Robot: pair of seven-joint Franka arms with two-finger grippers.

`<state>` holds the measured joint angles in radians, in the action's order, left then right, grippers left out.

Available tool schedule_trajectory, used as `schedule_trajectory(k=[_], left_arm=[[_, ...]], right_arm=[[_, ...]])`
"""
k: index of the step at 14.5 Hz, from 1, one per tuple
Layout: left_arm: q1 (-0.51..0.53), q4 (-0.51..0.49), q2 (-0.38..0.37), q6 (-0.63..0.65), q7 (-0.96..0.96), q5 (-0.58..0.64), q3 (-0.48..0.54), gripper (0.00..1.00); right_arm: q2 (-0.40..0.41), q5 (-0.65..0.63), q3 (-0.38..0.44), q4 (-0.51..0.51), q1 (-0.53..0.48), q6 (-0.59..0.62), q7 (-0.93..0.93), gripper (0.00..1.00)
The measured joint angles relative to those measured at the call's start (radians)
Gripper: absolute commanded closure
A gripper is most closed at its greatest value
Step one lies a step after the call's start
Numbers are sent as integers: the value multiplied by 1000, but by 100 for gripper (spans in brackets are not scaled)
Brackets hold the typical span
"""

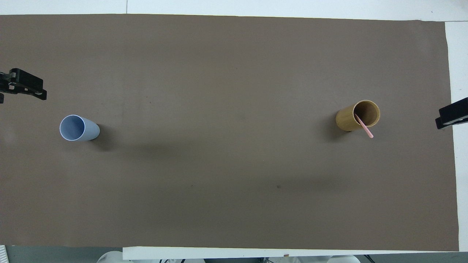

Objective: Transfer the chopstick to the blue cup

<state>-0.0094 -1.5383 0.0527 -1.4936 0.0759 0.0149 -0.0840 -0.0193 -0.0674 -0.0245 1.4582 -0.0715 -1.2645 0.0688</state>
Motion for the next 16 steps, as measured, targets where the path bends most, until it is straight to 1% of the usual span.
schedule_trajectory(k=[9,13,16], left_arm=[[-1,-1,-3,2,0,0,-2,0],[-1,-2,-6,3,0,0,-2,0],[0,-2,-6,8,0,0,-1,0]], right_arm=[[0,1,-1,0,3,0,0,0],[0,1,-2,2,33,0,0,0],[4,42,-1,17,38,-36,-9,0]])
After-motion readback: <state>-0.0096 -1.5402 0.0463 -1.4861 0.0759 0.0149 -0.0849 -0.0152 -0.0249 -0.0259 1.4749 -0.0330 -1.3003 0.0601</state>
